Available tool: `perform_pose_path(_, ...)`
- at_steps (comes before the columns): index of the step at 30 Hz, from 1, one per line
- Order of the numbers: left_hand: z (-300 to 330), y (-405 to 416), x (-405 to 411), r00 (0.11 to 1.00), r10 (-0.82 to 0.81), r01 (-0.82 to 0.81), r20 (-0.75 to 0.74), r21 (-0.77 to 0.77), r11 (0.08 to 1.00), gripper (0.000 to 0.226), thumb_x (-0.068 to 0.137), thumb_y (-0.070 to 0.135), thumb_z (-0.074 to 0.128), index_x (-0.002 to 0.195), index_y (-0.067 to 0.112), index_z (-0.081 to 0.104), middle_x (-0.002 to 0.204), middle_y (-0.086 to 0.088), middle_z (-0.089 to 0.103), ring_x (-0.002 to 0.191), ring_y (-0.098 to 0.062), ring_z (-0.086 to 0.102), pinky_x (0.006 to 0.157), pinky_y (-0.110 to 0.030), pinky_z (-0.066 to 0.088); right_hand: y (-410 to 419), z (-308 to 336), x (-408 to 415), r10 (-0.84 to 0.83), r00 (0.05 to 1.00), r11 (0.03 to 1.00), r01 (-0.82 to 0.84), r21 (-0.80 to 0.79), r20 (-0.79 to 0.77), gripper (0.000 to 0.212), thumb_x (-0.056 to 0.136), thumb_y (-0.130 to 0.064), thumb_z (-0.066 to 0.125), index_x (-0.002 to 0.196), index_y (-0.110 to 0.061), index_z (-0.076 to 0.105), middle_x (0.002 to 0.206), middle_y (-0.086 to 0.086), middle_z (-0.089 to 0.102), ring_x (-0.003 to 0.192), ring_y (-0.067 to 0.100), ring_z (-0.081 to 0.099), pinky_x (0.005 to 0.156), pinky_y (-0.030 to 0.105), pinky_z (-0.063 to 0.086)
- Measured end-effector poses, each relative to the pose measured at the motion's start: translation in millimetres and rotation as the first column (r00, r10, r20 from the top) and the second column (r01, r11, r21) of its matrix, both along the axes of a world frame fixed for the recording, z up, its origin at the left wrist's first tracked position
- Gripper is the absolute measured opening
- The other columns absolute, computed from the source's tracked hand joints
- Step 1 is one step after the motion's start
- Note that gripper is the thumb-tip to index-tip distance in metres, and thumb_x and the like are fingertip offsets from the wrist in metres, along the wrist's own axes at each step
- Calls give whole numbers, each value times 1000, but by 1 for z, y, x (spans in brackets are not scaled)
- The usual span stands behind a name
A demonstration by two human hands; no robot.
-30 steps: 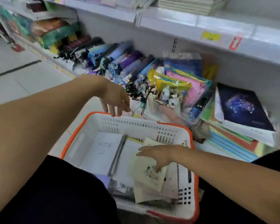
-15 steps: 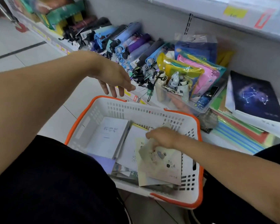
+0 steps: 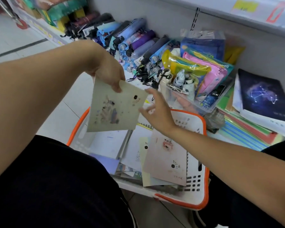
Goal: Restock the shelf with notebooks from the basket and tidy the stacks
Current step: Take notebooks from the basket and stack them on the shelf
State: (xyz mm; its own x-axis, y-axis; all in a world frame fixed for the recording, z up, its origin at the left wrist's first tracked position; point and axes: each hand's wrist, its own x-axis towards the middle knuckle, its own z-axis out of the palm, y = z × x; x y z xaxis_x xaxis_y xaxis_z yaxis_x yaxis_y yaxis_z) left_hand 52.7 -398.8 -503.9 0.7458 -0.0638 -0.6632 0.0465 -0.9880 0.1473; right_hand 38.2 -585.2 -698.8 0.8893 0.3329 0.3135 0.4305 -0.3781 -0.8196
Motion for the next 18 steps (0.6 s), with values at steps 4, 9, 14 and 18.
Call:
perform_pose_path(4,-9,20,-3,999,29,-28,-22,67,997,6,97,18,58,91,17,59,90,-5,68,82,-26,69,84,-46,56,-58,-78,-15,247,964,777,-257,-575,-96,63,83,-30,76,139,-27,47,151,-10,32,109,18,60,85,37,54)
perform_pose_path(9,-8,29,-5,997,77,-78,-17,-18,997,5,97,19,57,100,19,62,95,-5,72,85,-26,72,84,-43,57,-78,-92,-20,467,794,266,-547,-794,-390,68,72,-43,82,129,-21,53,142,-6,41,119,19,49,84,30,40)
perform_pose_path(14,-11,28,-3,997,83,-83,4,-29,996,10,97,20,57,107,19,61,97,-5,72,83,-25,72,84,-44,57,-71,-80,-21,511,758,48,-495,-868,-404,58,64,-45,87,100,-16,52,123,-4,39,78,21,47,63,36,43)
perform_pose_path(18,-13,28,-2,996,94,-94,-5,-59,994,14,99,21,54,112,22,58,100,-4,71,87,-26,71,86,-45,56,-55,-76,-26,512,758,-39,-450,-892,-405,71,64,-36,89,120,-17,49,124,2,42,80,23,46,64,35,37)
